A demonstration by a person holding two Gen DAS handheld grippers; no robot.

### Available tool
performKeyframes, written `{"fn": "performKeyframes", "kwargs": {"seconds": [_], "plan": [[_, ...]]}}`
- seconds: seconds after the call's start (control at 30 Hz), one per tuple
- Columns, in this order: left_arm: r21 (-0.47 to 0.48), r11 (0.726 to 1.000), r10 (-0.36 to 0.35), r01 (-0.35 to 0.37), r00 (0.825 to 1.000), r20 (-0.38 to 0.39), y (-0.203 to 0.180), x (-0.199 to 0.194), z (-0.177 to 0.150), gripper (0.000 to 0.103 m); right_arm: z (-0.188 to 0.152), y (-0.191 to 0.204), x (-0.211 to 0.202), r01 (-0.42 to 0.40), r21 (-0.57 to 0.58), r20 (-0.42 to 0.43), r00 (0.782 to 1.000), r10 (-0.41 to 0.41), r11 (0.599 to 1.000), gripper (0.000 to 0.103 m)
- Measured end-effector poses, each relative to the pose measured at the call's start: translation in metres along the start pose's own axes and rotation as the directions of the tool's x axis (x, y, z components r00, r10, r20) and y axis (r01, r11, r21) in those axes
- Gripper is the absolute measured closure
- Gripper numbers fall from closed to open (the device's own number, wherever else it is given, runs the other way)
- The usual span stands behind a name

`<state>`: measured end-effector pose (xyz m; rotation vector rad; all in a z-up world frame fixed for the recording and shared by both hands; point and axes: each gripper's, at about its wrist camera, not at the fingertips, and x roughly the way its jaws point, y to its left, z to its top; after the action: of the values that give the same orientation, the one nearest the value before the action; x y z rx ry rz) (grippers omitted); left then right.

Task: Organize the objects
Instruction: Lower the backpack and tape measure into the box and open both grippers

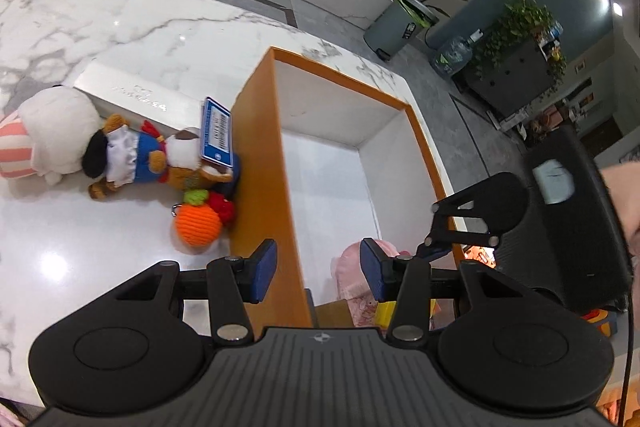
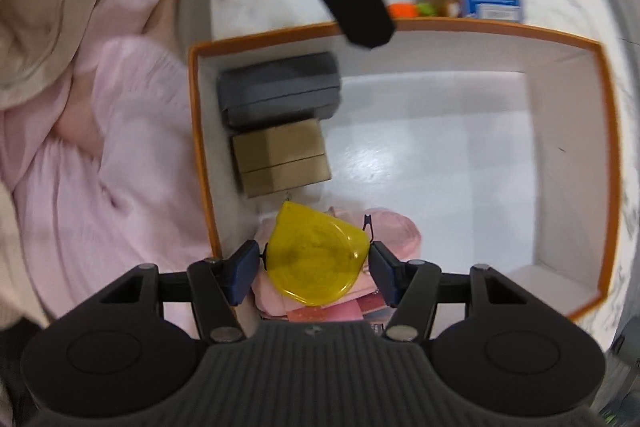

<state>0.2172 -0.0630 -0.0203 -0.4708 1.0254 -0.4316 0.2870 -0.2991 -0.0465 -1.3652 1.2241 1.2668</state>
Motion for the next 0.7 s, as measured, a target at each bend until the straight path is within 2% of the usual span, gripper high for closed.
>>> {"fn": "performKeyframes", "kwargs": {"seconds": [0.07,0.23,0.53,0.7], "plan": [[-0.01,1.0,-0.004,0.004,1.0,0.005,0.007,-0.002,0.002,0.05,0.008,-0.003,0.008,-0.036,-0.031,-0.06,0.998,0.034,0.999,0.041],[-0.041,0.999,-0.01,0.011,1.0,0.019,0.021,-0.007,0.005,0.05,0.02,-0.007,0.02,-0.117,-0.057,-0.124,0.986,0.11,0.991,0.041],[-0.058,0.998,-0.024,0.025,0.999,0.022,0.033,-0.008,0.006,0.05,0.029,-0.019,0.031,-0.189,-0.019,-0.127,0.975,0.185,0.982,0.041],[-0.05,0.999,-0.021,0.022,1.0,0.015,0.034,-0.009,0.004,0.05,0.028,-0.014,0.031,-0.179,-0.018,-0.122,0.977,0.176,0.984,0.04]]}}
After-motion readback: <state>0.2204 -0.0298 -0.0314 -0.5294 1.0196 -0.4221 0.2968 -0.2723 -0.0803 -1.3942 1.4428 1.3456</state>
